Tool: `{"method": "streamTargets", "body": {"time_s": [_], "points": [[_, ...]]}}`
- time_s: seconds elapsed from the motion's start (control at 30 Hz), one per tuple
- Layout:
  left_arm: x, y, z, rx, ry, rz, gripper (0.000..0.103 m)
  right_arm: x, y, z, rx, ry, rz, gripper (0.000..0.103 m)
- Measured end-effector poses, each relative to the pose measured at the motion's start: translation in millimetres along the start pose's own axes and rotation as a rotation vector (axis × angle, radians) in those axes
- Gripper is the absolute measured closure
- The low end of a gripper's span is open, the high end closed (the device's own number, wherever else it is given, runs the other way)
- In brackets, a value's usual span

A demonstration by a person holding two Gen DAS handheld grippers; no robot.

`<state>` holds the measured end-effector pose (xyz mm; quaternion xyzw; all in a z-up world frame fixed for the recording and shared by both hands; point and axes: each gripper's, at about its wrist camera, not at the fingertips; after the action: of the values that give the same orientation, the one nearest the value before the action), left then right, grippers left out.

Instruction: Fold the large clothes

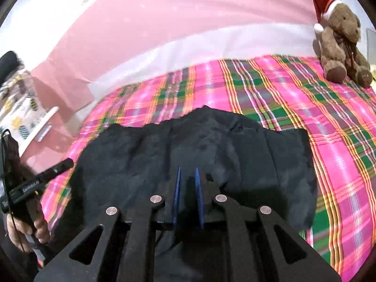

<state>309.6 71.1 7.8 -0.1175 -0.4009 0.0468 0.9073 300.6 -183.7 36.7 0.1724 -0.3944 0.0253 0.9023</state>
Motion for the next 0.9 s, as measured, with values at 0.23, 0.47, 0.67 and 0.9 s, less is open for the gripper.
{"method": "streamTargets", "body": {"time_s": [0.23,0.47,0.67,0.9], "points": [[-42,26,-33,-0.002,0.019,0.046,0.056,-33,-49,-45,-0.095,0.086,-0.054,0.090],[-13,16,2,-0.030,-0.004,0.034,0.057,-12,-44,-14,-0.093,0.033,-0.012,0.088],[52,-5,-34,-0.029,-0.035,-0.016,0.057,42,-20,-29,-0.026,-0.036,0.060,0.088],[25,4,-101,0.042,0.012,-0.059,0.056,42,-35,-120,-0.102,0.141,0.061,0.088]]}}
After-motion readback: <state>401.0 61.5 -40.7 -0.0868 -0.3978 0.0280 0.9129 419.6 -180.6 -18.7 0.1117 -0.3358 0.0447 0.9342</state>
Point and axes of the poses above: each gripper's, at about its wrist camera, not at the fingertips, and z roughly against the way its jaws point, y to its left, x to its top, and after that the axes turned 3 degrees about x, right-handed
